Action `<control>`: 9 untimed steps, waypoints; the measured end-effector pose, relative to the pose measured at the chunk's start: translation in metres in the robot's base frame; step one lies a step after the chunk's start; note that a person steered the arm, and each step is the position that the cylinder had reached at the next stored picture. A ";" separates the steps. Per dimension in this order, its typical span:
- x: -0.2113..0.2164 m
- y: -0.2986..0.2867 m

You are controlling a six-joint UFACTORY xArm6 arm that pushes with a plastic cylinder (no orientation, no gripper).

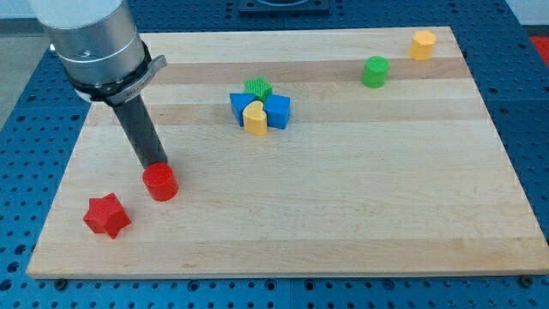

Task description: Slide the heart diagonal to the red circle

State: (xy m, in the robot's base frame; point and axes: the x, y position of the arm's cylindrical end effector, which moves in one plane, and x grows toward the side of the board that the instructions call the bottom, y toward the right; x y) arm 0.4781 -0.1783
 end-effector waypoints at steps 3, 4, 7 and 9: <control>-0.037 0.012; -0.045 0.052; -0.045 0.156; -0.090 0.176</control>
State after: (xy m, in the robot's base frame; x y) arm 0.3878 -0.0023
